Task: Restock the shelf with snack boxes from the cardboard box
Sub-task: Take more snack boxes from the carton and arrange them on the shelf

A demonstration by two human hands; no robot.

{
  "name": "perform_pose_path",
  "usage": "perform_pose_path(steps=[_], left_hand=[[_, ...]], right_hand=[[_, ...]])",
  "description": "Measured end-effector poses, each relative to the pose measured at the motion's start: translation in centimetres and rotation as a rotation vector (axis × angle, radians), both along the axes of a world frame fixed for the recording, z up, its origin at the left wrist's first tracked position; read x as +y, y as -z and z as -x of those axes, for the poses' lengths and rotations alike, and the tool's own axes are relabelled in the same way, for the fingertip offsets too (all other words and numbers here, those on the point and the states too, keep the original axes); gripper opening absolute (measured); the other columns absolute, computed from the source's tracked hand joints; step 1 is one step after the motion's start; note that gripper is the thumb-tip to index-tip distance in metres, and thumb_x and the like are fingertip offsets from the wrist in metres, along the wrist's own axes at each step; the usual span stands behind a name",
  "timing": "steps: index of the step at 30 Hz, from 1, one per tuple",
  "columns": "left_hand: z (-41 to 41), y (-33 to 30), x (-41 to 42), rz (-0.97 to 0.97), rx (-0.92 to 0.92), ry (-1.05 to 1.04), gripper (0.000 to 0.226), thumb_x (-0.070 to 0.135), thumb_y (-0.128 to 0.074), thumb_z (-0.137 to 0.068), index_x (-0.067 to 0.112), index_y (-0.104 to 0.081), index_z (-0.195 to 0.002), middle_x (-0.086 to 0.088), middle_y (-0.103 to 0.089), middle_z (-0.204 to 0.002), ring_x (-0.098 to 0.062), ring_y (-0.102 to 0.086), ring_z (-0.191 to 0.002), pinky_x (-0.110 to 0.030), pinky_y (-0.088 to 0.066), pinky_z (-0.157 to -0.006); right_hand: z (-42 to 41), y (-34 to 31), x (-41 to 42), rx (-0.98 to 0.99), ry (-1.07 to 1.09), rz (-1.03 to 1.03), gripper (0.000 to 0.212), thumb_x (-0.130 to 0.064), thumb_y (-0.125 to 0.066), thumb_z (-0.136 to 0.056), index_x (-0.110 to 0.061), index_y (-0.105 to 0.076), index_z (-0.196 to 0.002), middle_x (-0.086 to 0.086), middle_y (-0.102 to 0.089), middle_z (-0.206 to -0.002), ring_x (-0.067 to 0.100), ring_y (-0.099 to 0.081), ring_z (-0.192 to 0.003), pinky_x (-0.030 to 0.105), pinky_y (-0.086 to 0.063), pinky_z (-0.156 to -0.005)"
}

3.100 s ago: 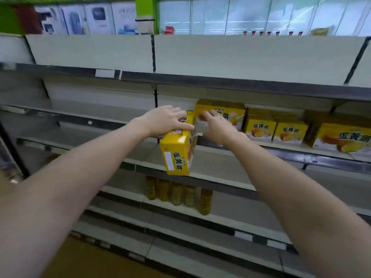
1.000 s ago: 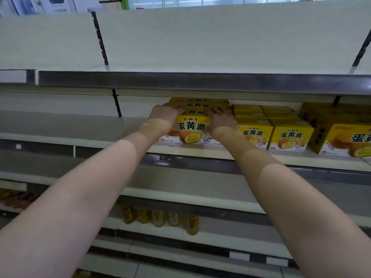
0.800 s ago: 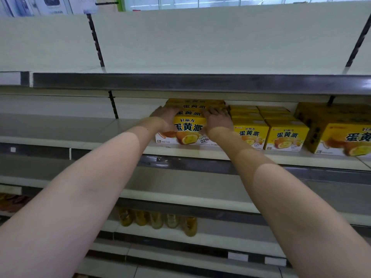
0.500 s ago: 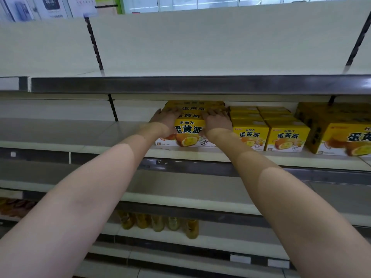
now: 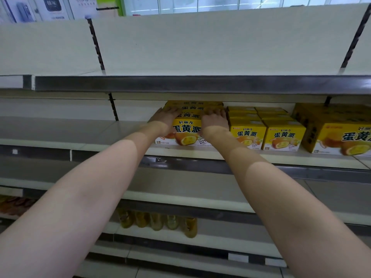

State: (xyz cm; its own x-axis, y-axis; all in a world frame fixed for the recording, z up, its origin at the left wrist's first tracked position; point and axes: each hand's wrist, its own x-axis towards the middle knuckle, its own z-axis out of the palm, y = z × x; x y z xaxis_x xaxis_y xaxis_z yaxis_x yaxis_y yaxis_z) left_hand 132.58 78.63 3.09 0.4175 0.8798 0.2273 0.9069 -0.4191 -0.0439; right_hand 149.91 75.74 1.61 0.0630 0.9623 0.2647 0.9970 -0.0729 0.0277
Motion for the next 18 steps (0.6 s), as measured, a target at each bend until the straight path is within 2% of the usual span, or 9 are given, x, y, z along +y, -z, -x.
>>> perform_pose_path(steps=[5,8,13,18], left_hand=[[-0.5,0.1,0.3,0.017,-0.002,0.007,0.083,0.027,-0.07,-0.09,0.026,-0.02,-0.157,-0.002,-0.021,-0.164,-0.031,-0.028,-0.145,-0.042,-0.027,-0.117],[-0.9,0.3,1.2,0.031,0.003,0.019,0.083,0.028,-0.07,-0.089,0.026,-0.021,-0.156,-0.003,-0.025,-0.162,-0.03,-0.034,-0.142,-0.041,-0.032,-0.115],[-0.6,0.8,2.0,-0.024,0.015,0.041,0.084,0.029,-0.069,-0.091,0.025,-0.019,-0.157,-0.001,-0.018,-0.164,-0.027,-0.026,-0.147,-0.039,-0.025,-0.118],[-0.6,1.0,1.9,-0.042,0.01,0.031,0.085,0.028,-0.071,-0.089,0.024,-0.02,-0.157,-0.002,-0.021,-0.163,-0.028,-0.028,-0.146,-0.038,-0.025,-0.118]], right_hand=[[-0.9,0.3,0.4,0.024,0.002,-0.027,0.065,-0.03,-0.068,-0.091,-0.02,-0.038,-0.148,0.013,-0.034,-0.156,0.037,-0.021,-0.148,0.051,-0.011,-0.123],[-1.3,0.5,1.2,0.04,0.005,-0.024,0.067,-0.029,-0.069,-0.089,-0.02,-0.039,-0.149,0.011,-0.034,-0.156,0.034,-0.021,-0.148,0.048,-0.011,-0.124],[-1.1,1.1,2.1,0.043,0.031,-0.057,0.062,-0.028,-0.064,-0.092,-0.02,-0.038,-0.149,0.012,-0.036,-0.155,0.036,-0.022,-0.147,0.05,-0.016,-0.122],[-1.4,1.3,1.4,0.015,0.011,-0.05,0.066,-0.031,-0.056,-0.097,-0.021,-0.025,-0.154,0.012,-0.025,-0.161,0.036,-0.014,-0.15,0.049,-0.009,-0.123]])
